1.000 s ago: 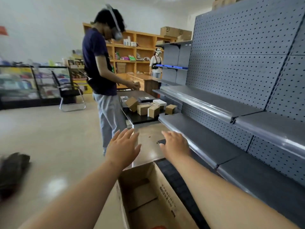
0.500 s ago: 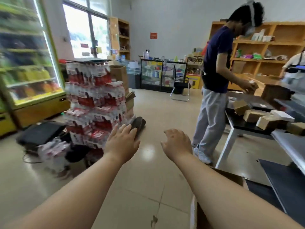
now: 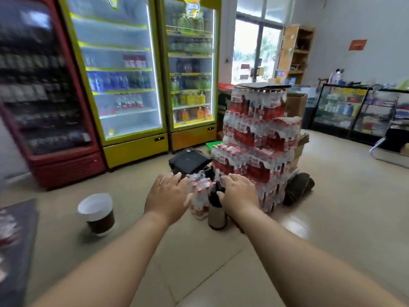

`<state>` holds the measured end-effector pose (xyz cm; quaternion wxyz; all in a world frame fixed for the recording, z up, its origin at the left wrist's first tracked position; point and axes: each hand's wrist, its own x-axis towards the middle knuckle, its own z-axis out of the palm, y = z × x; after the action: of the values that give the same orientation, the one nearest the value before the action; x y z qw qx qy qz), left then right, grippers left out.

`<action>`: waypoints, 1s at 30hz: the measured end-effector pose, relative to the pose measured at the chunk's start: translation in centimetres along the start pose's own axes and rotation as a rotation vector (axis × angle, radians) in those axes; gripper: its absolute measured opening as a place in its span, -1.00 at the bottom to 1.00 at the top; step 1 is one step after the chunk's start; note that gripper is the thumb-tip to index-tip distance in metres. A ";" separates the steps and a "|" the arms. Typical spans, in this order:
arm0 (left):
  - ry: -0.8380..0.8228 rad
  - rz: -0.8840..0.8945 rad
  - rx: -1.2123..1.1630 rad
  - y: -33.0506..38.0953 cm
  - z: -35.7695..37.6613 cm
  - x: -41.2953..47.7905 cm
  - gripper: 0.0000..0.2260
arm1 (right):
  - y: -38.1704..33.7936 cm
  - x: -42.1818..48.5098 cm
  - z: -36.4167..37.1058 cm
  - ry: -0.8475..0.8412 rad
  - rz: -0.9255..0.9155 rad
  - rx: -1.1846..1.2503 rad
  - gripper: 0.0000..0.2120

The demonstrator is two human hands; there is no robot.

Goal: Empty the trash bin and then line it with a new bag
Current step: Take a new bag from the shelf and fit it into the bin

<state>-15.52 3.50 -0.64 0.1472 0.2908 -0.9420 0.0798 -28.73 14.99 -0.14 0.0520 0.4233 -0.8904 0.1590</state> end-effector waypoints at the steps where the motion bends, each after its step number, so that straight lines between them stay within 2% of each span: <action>1: -0.003 -0.027 0.014 -2.3 0.1 0.1 -0.53 | -2.1 1.3 0.9 0.003 -0.030 0.013 -0.63; 10: -0.035 -0.297 0.089 -21.3 1.5 -0.3 -0.52 | -19.8 10.0 7.9 -0.085 -0.299 0.094 -0.54; 20: -0.050 -0.563 0.155 -35.0 2.7 0.7 -0.51 | -34.2 18.4 14.0 -0.186 -0.537 0.194 -0.55; 30: 0.009 -0.792 0.239 -48.3 4.8 9.2 -0.55 | -46.2 33.6 19.0 -0.134 -0.809 0.244 -0.58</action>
<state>3.74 -41.94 0.95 0.1359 0.6455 -0.7408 0.1272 -13.74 -43.26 0.60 0.0020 0.7508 -0.6289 0.2021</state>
